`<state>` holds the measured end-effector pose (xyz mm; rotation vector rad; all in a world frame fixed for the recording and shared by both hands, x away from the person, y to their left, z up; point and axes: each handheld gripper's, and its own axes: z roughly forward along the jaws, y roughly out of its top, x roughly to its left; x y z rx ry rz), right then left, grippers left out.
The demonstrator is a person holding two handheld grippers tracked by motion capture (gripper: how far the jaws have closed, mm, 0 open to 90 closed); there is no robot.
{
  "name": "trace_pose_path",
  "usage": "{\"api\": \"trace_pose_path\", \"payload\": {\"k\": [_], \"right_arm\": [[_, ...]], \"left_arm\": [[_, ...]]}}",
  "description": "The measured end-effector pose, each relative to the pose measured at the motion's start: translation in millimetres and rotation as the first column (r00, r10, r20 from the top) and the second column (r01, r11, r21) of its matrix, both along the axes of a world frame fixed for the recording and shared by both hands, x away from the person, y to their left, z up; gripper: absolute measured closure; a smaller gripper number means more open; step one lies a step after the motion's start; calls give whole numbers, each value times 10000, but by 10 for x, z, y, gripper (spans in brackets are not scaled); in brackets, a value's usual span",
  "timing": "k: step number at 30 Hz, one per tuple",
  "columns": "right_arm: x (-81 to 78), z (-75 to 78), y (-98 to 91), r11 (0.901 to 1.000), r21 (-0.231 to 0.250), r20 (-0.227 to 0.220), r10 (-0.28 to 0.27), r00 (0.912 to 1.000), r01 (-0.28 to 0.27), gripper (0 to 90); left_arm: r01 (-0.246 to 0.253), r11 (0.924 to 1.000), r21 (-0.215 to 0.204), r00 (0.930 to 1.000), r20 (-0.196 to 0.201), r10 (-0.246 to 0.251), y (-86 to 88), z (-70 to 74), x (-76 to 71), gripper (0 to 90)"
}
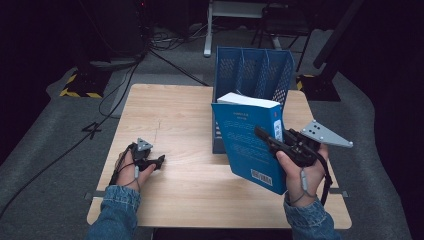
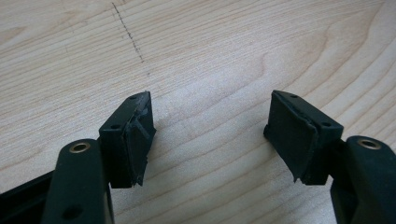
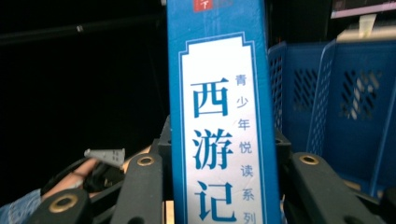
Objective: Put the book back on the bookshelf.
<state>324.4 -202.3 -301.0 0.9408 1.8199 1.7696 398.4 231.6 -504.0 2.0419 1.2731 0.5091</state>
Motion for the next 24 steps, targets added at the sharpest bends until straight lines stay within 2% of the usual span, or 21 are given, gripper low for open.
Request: {"api": "trace_pose_path", "payload": {"k": [3, 6, 8, 9, 11, 13, 17, 24], "right_arm": [[-42, -32, -7, 9983, 578, 571, -99, 9983, 66, 623], [-96, -47, -26, 9904, 1381, 1331, -298, 9907, 112, 623], [-151, -27, -39, 9804, 1968, 2236, -539, 9732, 91, 623], [-151, -27, -39, 9804, 1968, 2236, -539, 9732, 91, 623], [-170, -2, -46, 9774, 2108, 2570, -714, 9638, 162, 623], [-170, 18, -55, 9747, 2211, 2654, -927, 9597, 330, 623], [-148, 10, -63, 9737, 2238, 2536, -1013, 9620, 436, 623], [-95, 0, -20, 9778, 1973, 2317, -1163, 9658, 704, 623]], "left_arm": [[-2, 10000, 3, 10000, 2, 2, 0, 0, 0, 324], [-8, 10000, 2, 10000, 5, 8, -2, 0, 0, 323], [6, 10000, -20, 10000, -9, -6, -2, -1, 0, 324], [7, 10000, -19, 10000, -9, -7, -2, -1, 0, 324], [6, 10000, -21, 10000, -10, -6, -2, -1, 0, 323], [4, 10000, -22, 10000, -8, -4, -3, -1, 0, 324], [6, 10000, -27, 10000, -9, -6, -2, -1, 0, 324], [-23, 10000, -3, 10000, 2, 23, -6, 0, 1, 324]]}}
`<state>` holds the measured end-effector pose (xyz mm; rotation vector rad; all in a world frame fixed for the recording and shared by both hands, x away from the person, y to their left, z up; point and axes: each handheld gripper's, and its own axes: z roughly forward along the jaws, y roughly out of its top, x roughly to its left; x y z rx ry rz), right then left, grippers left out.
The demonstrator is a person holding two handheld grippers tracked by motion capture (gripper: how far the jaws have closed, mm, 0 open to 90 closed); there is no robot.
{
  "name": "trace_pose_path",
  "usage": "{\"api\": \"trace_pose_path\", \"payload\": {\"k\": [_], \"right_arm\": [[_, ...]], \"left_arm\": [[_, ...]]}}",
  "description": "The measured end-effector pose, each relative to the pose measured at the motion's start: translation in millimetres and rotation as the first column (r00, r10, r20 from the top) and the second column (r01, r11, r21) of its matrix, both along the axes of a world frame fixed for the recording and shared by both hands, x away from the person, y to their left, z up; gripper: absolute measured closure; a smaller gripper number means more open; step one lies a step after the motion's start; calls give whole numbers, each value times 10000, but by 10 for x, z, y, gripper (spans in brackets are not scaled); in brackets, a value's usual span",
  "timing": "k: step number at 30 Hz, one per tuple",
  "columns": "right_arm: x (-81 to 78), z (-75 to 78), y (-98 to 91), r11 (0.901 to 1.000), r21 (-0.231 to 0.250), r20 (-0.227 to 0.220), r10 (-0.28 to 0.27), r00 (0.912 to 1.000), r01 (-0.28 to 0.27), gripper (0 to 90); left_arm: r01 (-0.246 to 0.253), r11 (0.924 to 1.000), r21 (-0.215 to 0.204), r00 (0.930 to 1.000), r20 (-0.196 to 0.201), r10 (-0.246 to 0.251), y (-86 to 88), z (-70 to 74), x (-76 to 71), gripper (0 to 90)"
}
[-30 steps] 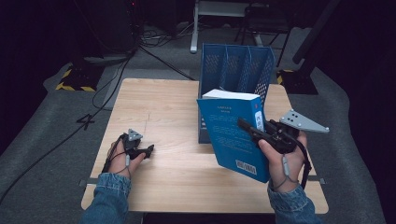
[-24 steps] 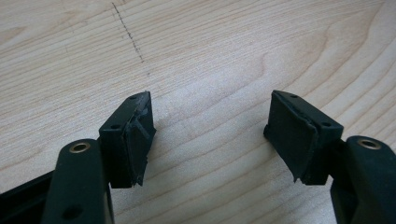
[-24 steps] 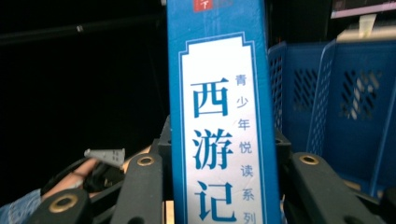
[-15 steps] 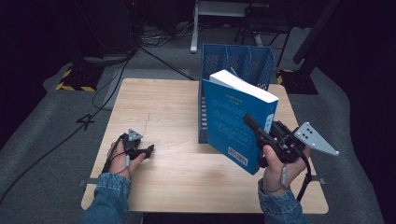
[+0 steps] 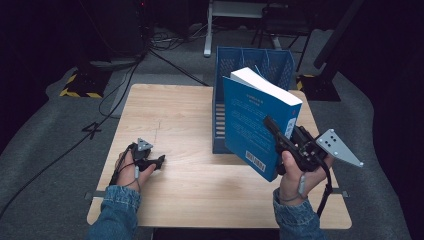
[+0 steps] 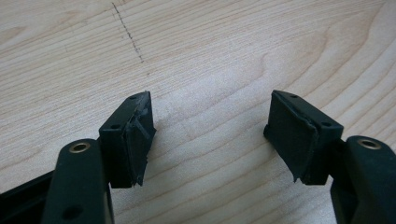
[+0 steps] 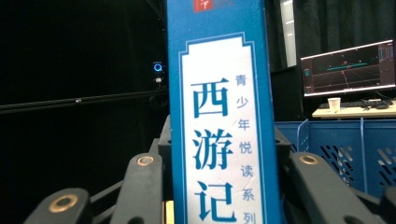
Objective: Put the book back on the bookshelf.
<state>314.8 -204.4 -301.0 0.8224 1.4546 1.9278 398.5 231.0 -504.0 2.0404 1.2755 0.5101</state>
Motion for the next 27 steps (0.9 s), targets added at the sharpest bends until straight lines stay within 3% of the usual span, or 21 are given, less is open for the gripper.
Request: {"api": "trace_pose_path", "payload": {"k": [8, 20, 27], "right_arm": [[132, 38, 75, 9991, -319, -231, -268, 9994, 261, 623], [614, 143, 221, 9980, -310, -596, -572, 9966, 554, 622], [920, 239, 255, 9970, 103, -896, -753, 9931, 765, 622]], "left_arm": [[-19, 10000, 8, 10000, -7, 19, -9, 0, -2, 324], [-73, 10000, -8, 10000, -8, 73, -3, -2, -138, 325], [-77, 10000, 0, 10000, -27, 77, 2, 0, -149, 325]]}}
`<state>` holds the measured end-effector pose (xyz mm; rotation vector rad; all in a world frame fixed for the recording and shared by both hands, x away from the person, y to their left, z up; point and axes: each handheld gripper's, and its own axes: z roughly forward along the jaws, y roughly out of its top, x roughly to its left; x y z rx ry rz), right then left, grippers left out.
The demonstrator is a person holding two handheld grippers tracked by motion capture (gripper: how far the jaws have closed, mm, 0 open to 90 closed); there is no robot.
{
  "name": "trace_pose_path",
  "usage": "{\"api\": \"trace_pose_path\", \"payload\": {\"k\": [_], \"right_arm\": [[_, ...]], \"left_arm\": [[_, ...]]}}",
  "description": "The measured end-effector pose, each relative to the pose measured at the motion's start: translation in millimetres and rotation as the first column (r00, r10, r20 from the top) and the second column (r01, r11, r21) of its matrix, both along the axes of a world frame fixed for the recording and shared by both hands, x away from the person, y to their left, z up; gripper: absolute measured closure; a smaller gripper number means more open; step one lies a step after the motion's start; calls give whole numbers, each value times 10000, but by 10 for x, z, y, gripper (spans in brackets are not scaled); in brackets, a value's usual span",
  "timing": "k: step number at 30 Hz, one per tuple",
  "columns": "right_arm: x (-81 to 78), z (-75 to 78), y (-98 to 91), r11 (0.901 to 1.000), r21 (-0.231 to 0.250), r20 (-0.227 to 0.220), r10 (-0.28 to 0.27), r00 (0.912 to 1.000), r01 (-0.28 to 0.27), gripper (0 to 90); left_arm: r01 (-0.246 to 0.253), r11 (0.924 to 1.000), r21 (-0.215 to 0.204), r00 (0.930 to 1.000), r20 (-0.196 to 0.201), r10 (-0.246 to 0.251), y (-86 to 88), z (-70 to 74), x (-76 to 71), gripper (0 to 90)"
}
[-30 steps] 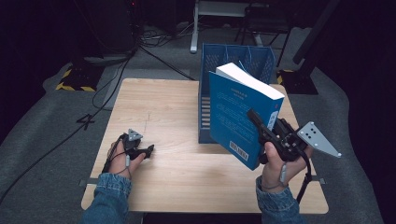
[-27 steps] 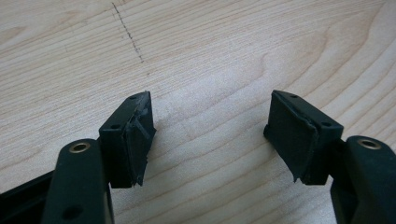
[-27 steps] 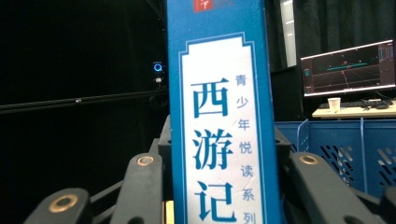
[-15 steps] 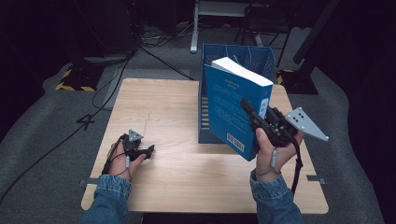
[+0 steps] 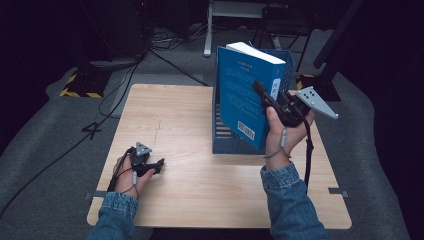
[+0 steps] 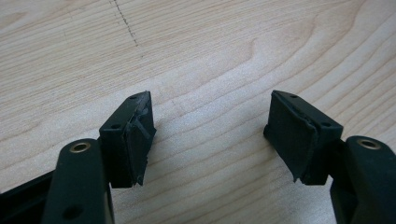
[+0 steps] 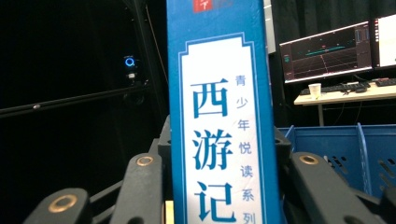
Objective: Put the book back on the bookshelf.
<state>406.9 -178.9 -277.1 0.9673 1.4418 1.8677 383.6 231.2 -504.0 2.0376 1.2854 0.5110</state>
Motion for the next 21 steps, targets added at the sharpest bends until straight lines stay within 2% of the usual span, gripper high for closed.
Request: {"api": "trace_pose_path", "payload": {"k": [6, 21], "right_arm": [[234, 38, 62, 9989, 455, -349, 79, 9994, -63, 622], [591, -24, 157, 9973, 542, -901, -436, 9950, 486, 621]], "left_arm": [[48, 10000, -36, 10000, -27, -48, -4, 0, 21, 322], [96, 9999, -31, 10000, -18, -96, -11, 0, 34, 320]]}}
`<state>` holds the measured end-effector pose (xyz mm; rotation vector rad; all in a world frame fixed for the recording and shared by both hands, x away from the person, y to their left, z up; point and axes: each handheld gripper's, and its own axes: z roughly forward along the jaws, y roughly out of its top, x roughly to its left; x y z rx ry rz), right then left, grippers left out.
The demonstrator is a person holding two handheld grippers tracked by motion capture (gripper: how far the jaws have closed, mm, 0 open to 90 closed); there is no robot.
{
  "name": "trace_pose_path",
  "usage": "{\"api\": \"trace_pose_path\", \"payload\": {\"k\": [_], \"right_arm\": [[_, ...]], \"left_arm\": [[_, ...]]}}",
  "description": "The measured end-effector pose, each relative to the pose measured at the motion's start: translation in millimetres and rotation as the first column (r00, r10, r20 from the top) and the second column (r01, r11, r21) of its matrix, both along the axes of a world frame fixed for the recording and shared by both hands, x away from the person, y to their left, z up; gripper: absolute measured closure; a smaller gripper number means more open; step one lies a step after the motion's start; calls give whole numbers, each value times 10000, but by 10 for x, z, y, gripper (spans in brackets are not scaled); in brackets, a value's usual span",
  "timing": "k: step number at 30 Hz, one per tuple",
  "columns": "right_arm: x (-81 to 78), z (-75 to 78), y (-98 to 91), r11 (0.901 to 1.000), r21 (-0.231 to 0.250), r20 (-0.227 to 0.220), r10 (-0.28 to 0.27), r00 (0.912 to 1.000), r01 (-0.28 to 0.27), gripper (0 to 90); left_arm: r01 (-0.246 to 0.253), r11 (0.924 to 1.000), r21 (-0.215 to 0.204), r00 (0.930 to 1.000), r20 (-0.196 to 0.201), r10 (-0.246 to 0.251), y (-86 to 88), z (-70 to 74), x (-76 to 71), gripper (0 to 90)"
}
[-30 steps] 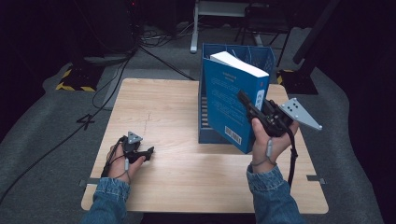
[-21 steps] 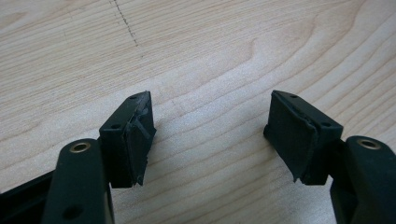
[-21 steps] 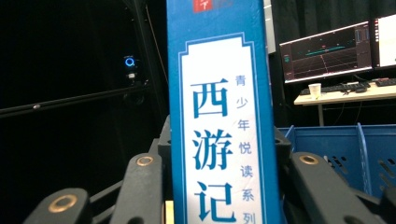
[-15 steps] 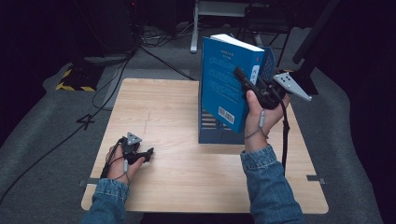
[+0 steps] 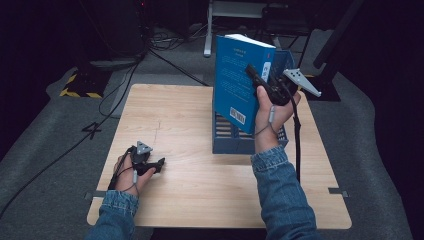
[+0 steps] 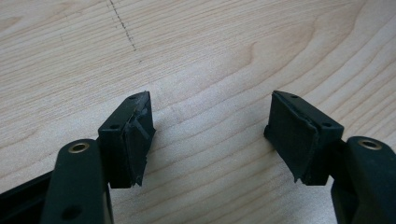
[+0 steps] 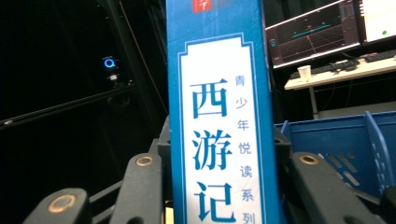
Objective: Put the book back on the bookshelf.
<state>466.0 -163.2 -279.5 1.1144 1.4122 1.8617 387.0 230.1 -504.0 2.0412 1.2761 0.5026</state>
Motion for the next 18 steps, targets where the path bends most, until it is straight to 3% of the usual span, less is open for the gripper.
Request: {"api": "trace_pose_path", "payload": {"k": [10, 13, 18], "right_arm": [[165, 21, -8, 9985, -282, -244, -467, 9986, 460, 621], [196, 45, 84, 9967, -656, -178, -482, 9987, 469, 620], [281, 59, 219, 9953, -855, -375, -482, 9981, 449, 620]], "left_arm": [[47, 10000, -2, 10000, 8, -47, 32, -1, -80, 321], [49, 10000, 4, 10000, -14, -49, 34, 0, -87, 320], [48, 10000, -4, 10000, -16, -48, 34, 0, -87, 320]]}}
